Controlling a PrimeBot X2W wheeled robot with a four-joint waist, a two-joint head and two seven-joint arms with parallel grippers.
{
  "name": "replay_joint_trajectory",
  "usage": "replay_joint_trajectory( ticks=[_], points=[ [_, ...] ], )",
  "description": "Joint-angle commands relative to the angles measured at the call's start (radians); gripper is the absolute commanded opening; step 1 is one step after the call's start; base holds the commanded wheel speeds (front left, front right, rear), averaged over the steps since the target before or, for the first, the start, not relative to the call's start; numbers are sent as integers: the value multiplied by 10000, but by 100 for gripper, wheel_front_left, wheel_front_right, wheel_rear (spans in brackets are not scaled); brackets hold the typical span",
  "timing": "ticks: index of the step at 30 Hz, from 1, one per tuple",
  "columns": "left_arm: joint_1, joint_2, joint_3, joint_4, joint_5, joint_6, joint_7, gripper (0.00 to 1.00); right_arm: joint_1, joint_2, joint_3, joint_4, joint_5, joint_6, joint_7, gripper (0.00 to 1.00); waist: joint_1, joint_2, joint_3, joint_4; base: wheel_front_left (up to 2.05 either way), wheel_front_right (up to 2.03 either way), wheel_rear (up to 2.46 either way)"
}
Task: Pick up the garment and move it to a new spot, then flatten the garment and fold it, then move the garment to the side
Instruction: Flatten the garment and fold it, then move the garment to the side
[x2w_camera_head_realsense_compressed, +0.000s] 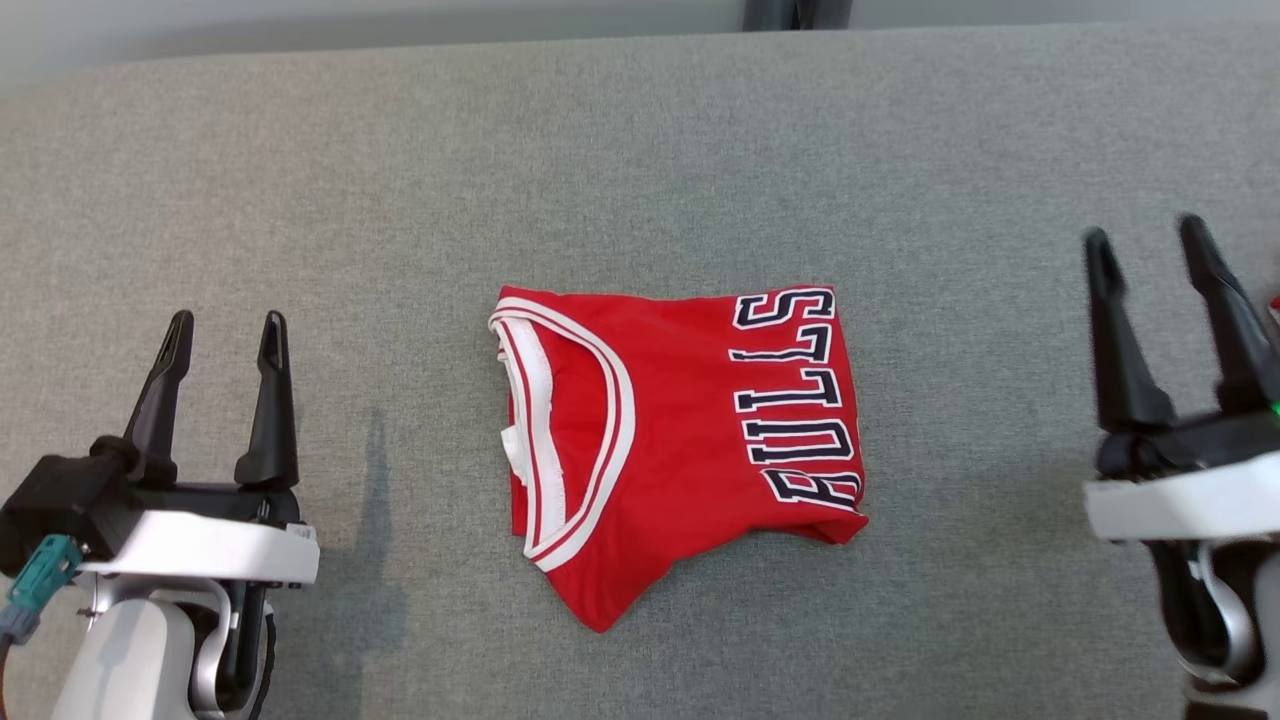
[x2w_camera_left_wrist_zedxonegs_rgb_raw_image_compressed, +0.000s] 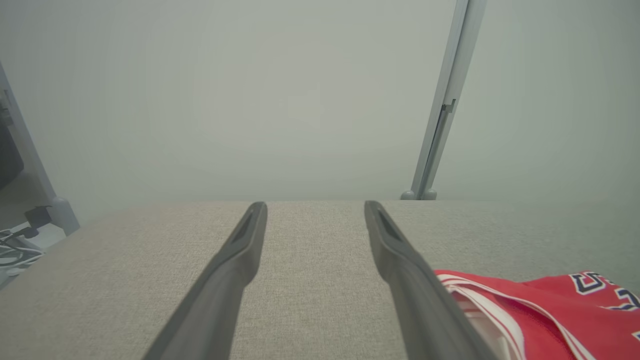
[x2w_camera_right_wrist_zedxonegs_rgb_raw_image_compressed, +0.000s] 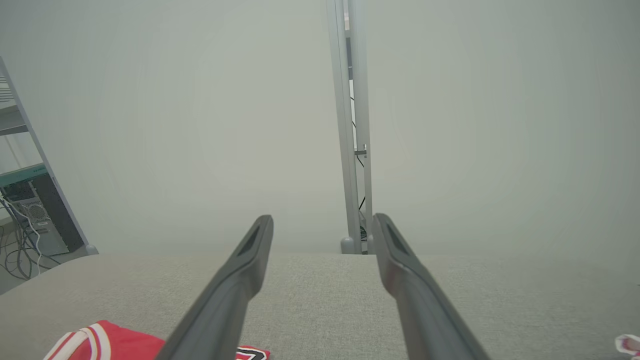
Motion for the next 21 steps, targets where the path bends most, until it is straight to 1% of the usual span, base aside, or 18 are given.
replay_joint_trajectory(
  ticks=[1, 3, 7, 12, 21],
  points=[
    [147, 18, 65, -90, -29, 100, -8, 100, 286, -118, -275, 42, -203, 1, -51, 100, 0, 0, -131, -31, 0, 0, 0],
    [333, -2, 121, -197, -90, 183, 11, 100, 658, -130, -596, 153, -347, 1, -71, 100, 0, 0, -260, -59, 0, 0, 0],
    [730, 19, 198, -469, -142, 339, 71, 100, 1199, -109, -851, 365, -520, 1, -67, 100, 0, 0, -515, -86, 0, 0, 0],
    [1067, 45, 146, -741, -148, 434, 213, 100, 1505, -58, -844, 604, -536, 1, -92, 100, 0, 0, -751, -59, 0, 0, 0],
    [1285, 48, 44, -1005, -179, 551, 416, 100, 1608, -33, -819, 827, -443, 1, -36, 100, 0, 0, -998, -42, 0, 0, 0]
  ],
)
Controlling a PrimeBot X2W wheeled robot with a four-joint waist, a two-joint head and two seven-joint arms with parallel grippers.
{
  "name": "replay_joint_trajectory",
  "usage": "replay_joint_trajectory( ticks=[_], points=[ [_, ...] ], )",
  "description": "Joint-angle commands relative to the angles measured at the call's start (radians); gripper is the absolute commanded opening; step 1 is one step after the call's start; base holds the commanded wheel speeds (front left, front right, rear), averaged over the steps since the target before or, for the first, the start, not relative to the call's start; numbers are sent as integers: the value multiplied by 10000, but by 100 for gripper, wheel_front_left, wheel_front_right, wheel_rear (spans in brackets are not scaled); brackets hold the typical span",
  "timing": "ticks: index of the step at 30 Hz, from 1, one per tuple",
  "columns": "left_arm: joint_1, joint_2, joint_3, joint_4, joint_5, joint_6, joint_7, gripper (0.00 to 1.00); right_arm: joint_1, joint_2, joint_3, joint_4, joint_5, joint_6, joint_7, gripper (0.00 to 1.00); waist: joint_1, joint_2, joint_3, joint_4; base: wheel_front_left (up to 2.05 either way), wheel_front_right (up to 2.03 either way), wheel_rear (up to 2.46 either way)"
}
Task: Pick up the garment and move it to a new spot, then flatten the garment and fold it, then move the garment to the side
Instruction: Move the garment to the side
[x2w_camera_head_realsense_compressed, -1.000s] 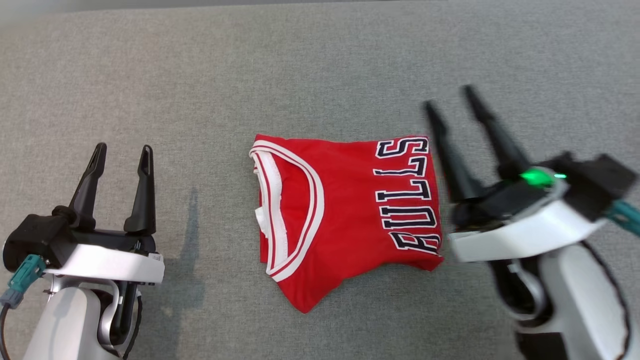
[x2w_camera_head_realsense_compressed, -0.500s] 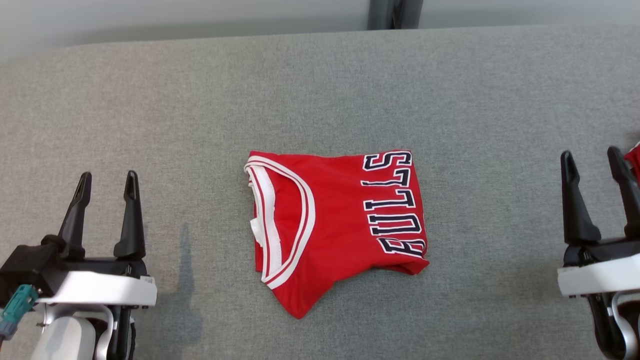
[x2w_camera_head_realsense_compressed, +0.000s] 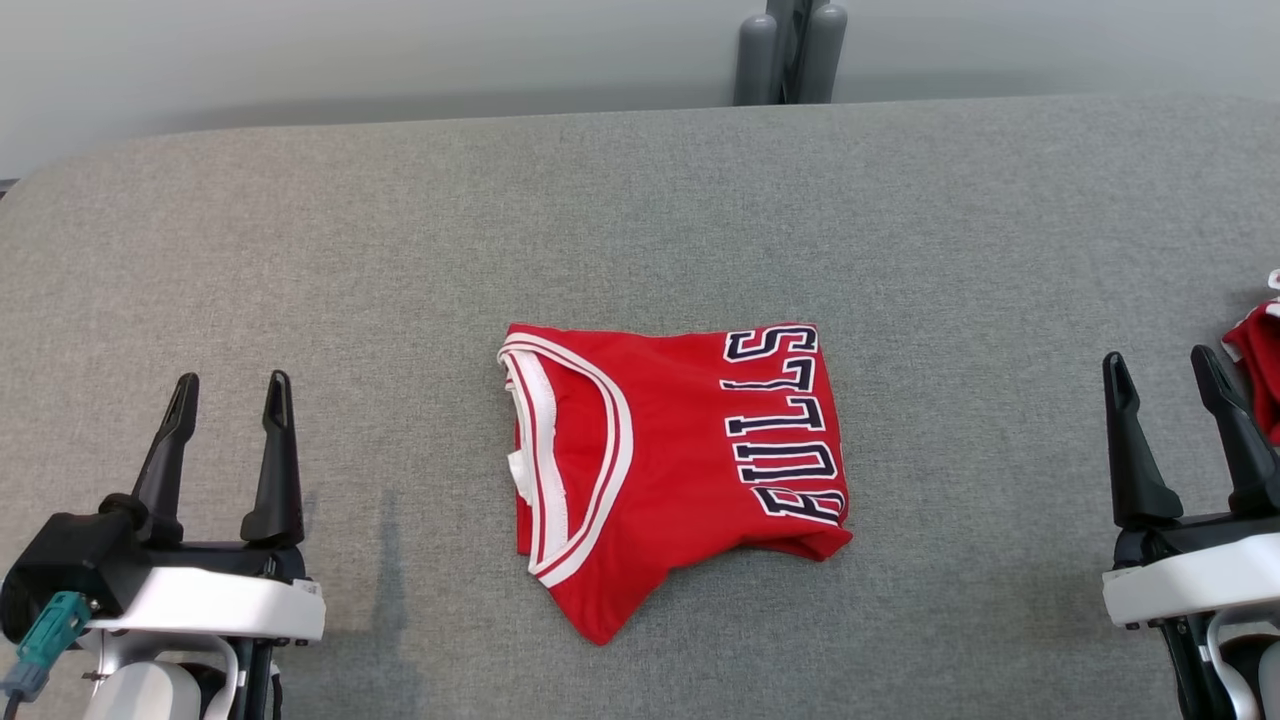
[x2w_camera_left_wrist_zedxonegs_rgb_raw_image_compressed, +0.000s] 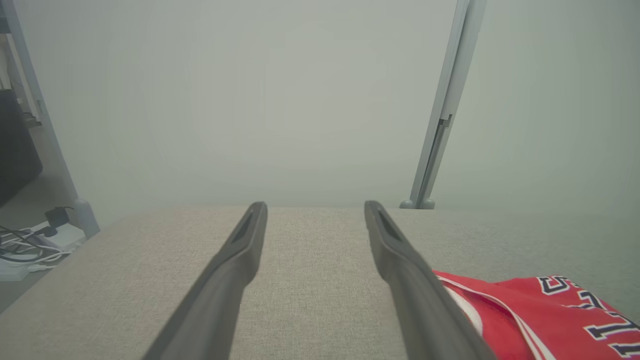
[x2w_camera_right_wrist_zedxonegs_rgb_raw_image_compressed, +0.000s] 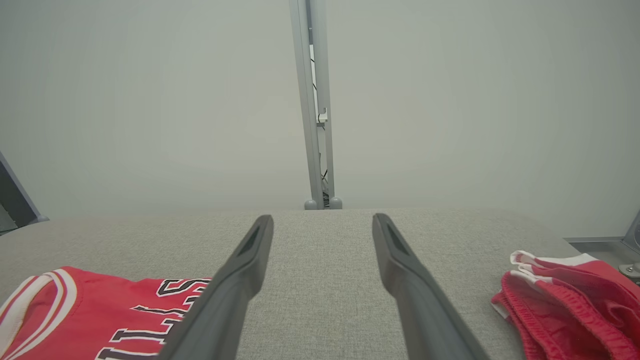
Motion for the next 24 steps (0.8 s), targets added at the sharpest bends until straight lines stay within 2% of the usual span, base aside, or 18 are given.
replay_joint_trajectory(
  ticks=[1, 16, 24],
  points=[
    [57, 55, 0, -38, -39, 45, -8, 100, 53, -24, -12, 29, 48, 1, 13, 100, 0, 0, -15, -3, 0, 0, 0],
    [689, 114, -298, -296, 10, 193, 365, 100, 644, 138, 180, -63, -167, 1, 336, 100, 0, 0, -993, -69, 0, 0, 0],
    [1095, 209, -452, -421, 50, 259, 621, 100, 1067, 186, -49, -84, -276, 1, 616, 100, 0, 0, -1450, -36, 0, 0, 0]
  ],
)
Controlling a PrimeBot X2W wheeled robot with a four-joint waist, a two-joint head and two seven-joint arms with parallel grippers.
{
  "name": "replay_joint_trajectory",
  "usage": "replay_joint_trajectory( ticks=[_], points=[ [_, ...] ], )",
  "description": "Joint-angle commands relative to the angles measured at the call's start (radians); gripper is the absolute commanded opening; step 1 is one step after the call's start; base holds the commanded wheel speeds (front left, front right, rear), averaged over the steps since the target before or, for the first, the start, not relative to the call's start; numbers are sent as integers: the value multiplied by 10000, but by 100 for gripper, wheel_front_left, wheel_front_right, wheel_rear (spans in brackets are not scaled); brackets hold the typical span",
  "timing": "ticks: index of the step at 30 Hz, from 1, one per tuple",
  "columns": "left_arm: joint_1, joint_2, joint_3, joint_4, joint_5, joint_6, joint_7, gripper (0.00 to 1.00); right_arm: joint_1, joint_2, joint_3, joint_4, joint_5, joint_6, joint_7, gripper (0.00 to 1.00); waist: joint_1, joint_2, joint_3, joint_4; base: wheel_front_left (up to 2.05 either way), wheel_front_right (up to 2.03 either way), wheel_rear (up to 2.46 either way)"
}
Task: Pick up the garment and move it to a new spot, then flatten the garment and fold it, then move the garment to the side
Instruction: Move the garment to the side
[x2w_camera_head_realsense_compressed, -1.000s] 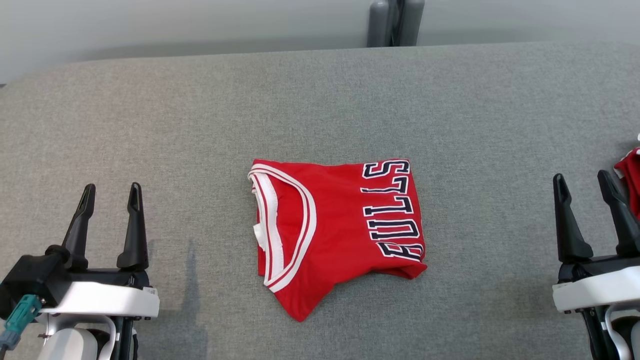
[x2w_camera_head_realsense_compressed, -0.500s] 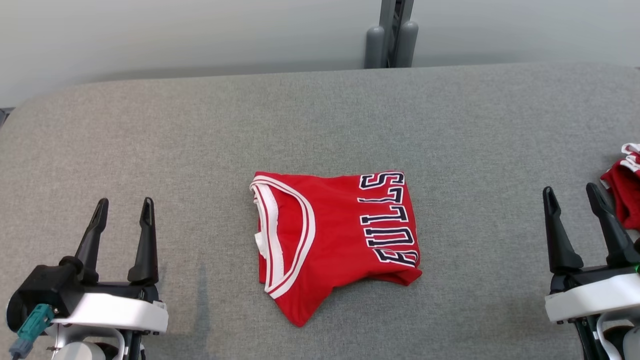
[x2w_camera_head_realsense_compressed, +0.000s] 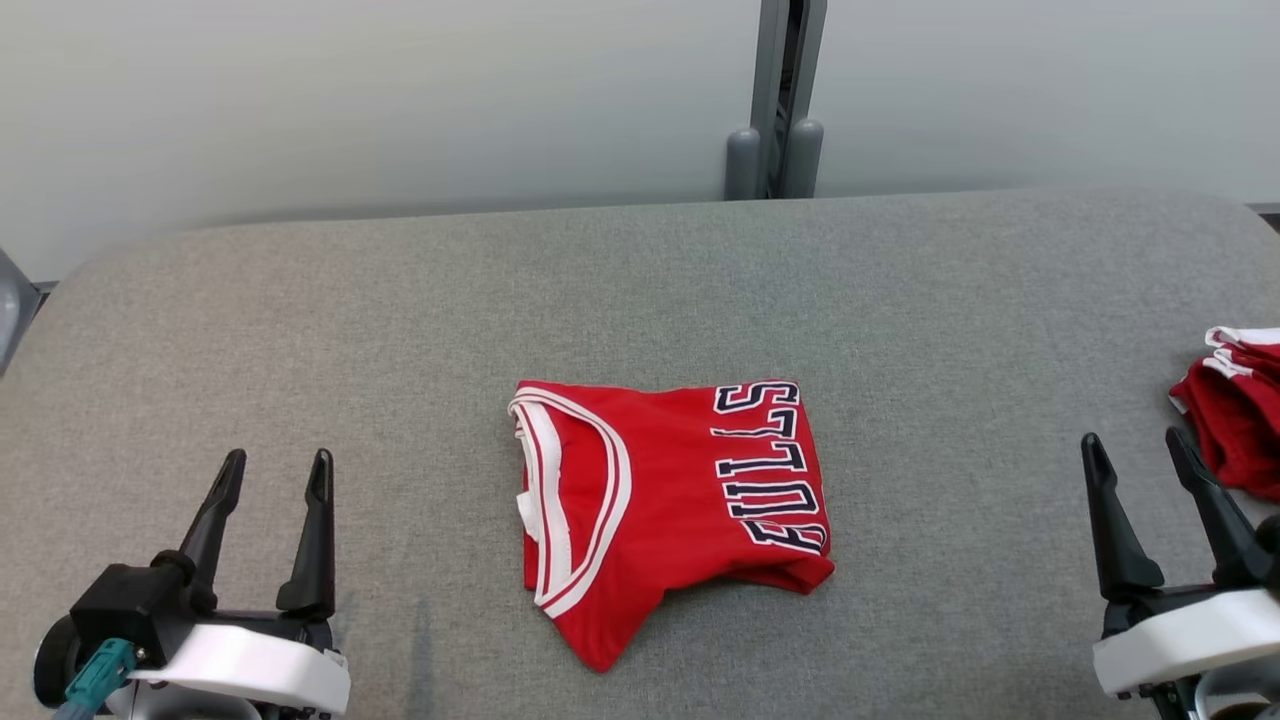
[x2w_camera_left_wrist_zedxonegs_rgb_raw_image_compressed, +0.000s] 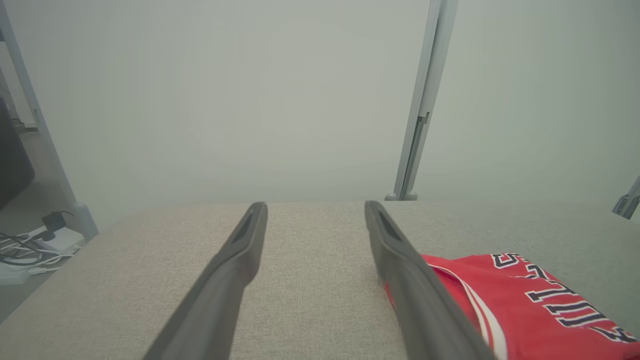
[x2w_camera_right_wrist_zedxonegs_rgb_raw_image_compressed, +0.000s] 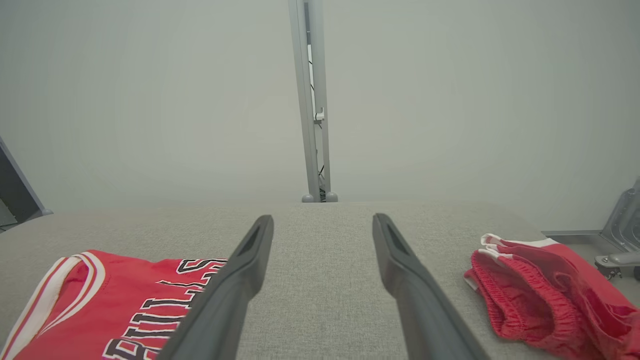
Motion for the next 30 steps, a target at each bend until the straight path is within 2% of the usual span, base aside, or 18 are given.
replay_joint_trajectory(
  ticks=[1, 30],
  points=[
    [143, 92, -14, -31, 23, 71, 41, 100, 189, -6, -128, -15, -63, 1, 81, 100, 0, -1, -151, 38, 0, 0, 0],
    [123, 300, -214, -316, -111, 217, 353, 100, 263, 117, -345, -157, -184, 1, 331, 100, 0, -1, -118, 100, 0, 0, 0]
  ],
)
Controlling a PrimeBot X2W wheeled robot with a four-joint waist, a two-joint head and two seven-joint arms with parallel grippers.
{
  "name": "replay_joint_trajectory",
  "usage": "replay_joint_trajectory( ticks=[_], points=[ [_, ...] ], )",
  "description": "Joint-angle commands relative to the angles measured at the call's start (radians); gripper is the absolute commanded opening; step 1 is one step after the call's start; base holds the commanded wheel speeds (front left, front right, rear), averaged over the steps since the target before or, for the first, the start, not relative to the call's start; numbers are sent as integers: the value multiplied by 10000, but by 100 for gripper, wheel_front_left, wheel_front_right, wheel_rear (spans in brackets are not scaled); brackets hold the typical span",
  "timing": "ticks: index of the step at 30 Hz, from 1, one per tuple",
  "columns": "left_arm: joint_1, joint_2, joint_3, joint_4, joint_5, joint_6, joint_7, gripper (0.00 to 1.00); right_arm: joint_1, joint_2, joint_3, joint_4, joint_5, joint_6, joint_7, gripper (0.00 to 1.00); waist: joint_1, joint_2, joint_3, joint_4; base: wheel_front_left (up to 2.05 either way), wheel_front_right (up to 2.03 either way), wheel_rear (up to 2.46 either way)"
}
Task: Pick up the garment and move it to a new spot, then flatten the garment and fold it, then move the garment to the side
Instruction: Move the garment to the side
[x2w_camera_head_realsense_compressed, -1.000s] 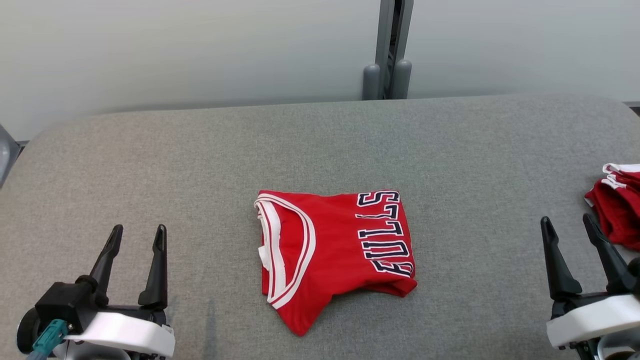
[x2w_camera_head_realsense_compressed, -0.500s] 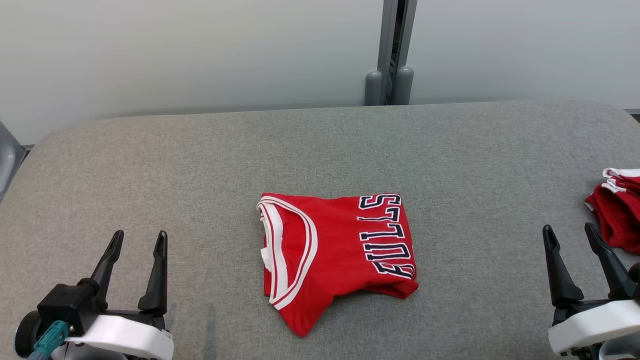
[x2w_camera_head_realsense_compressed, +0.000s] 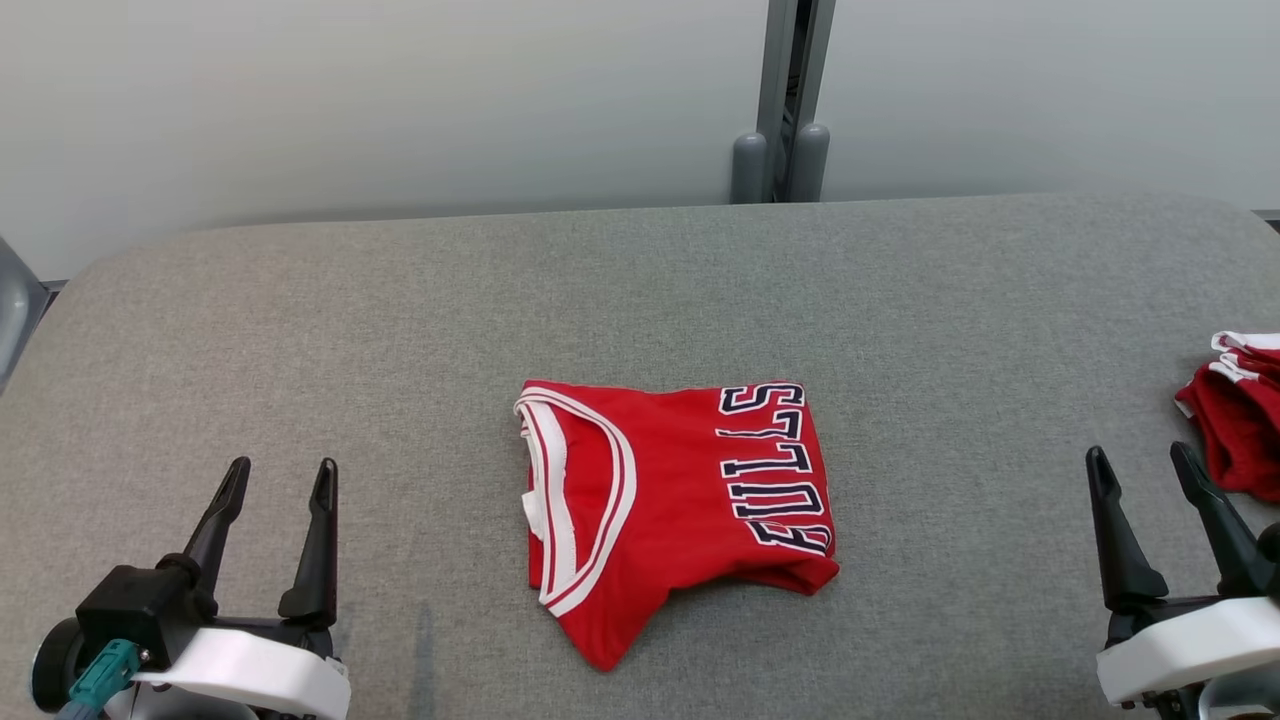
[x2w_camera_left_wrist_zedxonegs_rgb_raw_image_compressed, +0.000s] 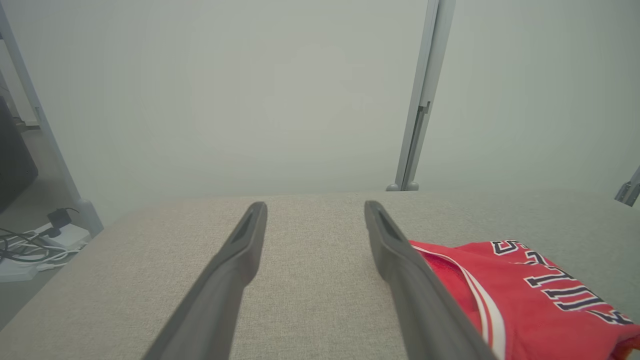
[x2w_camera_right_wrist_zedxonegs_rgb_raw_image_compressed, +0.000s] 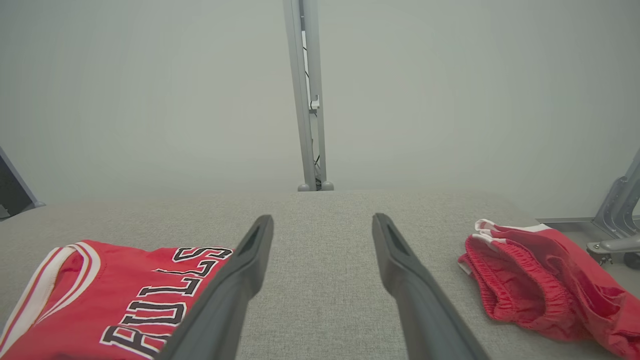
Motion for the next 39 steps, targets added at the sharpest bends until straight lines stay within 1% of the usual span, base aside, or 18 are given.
replay_joint_trajectory(
  ticks=[1, 7, 11, 14, 19, 26, 31, 36, 37, 38, 39],
  points=[
    [-94, 61, 3, -50, -84, 63, -12, 100, -71, -63, -18, -51, -30, 1, -78, 100, 0, -1, 16, 15, 0, 0, 0],
    [-265, 76, -65, -137, -76, 44, -2, 100, -173, -104, -125, -86, 29, 1, -136, 100, 0, -1, 186, 210, 0, 0, 0],
    [-478, 44, -137, -178, -62, 5, -68, 100, -442, -213, -155, -93, 48, 1, -57, 100, 0, -1, 478, 540, 0, 0, 0],
    [-665, -15, -182, -104, -88, -27, -197, 100, -836, -318, 28, 12, 118, 1, 57, 100, 0, -1, 802, 845, 0, 0, 0],
    [-1063, -167, -318, 123, -102, -159, -482, 100, -1656, -581, 860, 606, 283, 1, 317, 100, 0, -1, 1450, 1357, 0, 0, 0],
    [-1737, -379, -582, 636, -88, -376, -849, 100, -2488, -883, 2119, 2143, 710, 1, 477, 100, 0, -1, 2110, 1911, 0, 0, 0],
    [-2052, -456, -617, 908, -77, -452, -1035, 100, -2717, -984, 2816, 3019, 1085, 1, 710, 100, 0, -1, 2365, 2028, 0, 0, 0],
    [-2220, -441, -584, 1128, -108, -511, -1131, 100, -2870, -1082, 3290, 3421, 1352, 1, 855, 100, 0, -1, 2408, 1991, 0, 0, 0],
    [-2311, -416, -563, 1244, -115, -535, -1169, 100, -2969, -1110, 3504, 3569, 1511, 1, 934, 47, 0, -1, 2395, 1942, 0, 0, 0],
    [-2355, -397, -552, 1287, -110, -537, -1199, 100, -3022, -1129, 3590, 3620, 1569, 1, 940, 17, 0, -1, 2385, 1906, 0, 0, 0],
    [-2392, -390, -556, 1331, -100, -559, -1213, 100, -3077, -1165, 3691, 3655, 1614, 1, 944, 0, 0, -1, 2369, 1863, 0, 0, 0]
  ],
)
